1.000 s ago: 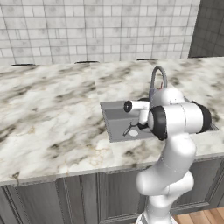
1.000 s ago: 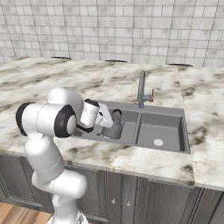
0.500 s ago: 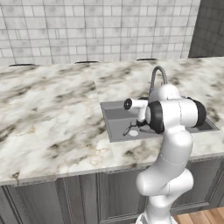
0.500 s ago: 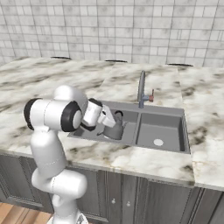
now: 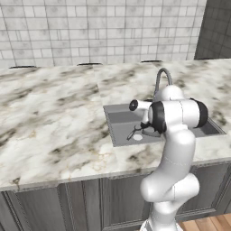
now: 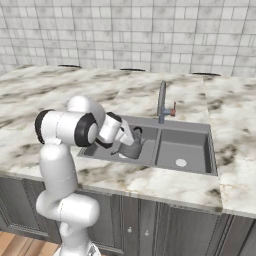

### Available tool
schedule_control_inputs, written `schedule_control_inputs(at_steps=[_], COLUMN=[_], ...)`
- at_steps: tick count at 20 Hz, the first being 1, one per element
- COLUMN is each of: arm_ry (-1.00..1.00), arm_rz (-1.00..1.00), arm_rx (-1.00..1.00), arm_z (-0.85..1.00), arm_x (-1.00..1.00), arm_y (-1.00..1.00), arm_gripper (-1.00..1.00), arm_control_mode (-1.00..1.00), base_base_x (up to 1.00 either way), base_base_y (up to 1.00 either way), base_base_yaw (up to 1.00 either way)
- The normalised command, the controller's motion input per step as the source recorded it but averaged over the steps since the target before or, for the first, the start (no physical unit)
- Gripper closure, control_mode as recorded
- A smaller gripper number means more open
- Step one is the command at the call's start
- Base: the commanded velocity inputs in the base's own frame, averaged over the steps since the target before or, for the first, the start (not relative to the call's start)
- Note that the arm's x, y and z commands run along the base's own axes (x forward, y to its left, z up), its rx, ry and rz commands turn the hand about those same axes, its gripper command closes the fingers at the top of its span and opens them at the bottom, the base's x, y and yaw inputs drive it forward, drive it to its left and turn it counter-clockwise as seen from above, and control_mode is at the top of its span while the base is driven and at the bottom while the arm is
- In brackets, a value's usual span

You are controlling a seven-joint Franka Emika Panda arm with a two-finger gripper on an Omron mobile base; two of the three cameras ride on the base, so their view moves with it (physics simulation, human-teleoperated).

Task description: Open the cabinet, pick the kettle from the cabinet, and place it in the sink.

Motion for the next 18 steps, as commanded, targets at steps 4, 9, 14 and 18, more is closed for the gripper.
schedule_control_inputs(at_steps=[4, 9, 14, 18], arm_ry=[-0.15, -0.07, 0.0, -0.03], arm_rz=[-0.02, -0.05, -0.08, -0.06], arm_rx=[0.01, 0.01, 0.0, 0.02], arm_z=[-0.21, -0.27, -0.36, -0.38], arm_x=[0.18, 0.15, 0.05, 0.02], arm_y=[-0.04, -0.03, -0.03, -0.02], arm_gripper=[1.0, 1.0, 1.0, 1.0], arm_control_mode=[-1.0, -1.0, -1.0, -1.0], base_base_x=[0.0, 0.0, 0.0, 0.0], base_base_y=[0.0, 0.0, 0.0, 0.0], base_base_yaw=[0.0, 0.0, 0.0, 0.0])
